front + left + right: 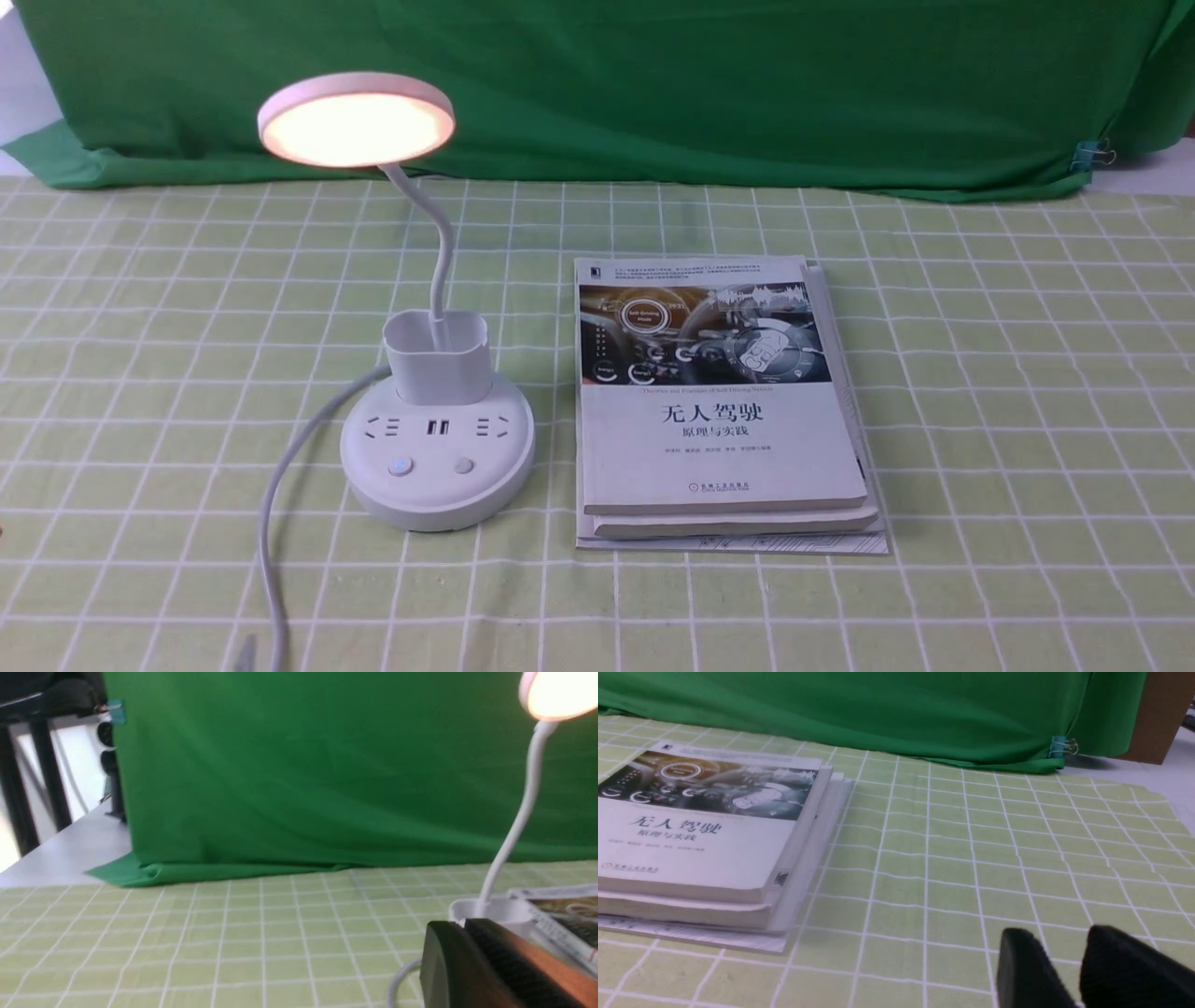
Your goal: Turn on the table lamp on the green coffee tablecloth with your hand.
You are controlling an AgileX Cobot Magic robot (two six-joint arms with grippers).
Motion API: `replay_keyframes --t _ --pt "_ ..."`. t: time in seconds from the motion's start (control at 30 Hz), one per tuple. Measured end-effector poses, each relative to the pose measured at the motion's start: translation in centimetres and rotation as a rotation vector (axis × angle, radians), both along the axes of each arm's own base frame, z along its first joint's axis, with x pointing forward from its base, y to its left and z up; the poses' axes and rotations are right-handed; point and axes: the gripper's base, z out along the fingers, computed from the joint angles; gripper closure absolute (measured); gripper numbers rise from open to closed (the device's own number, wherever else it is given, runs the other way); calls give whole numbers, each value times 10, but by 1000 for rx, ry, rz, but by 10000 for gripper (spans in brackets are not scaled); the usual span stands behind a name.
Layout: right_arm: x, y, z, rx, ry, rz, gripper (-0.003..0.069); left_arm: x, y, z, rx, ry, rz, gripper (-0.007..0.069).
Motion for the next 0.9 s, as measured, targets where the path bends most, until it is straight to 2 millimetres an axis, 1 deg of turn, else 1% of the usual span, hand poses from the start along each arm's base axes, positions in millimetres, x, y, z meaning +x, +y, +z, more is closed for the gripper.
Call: replay_keyframes --t 0.17,0.27,0.9 --pt "0 0 0 0 -1 0 417 -1 1 -14 -1 142 26 606" --pt "0 0 0 0 -1 0 417 -1 1 -18 -1 184 23 606" --pt "0 0 0 0 -1 0 417 -1 1 -19 2 197 23 606"
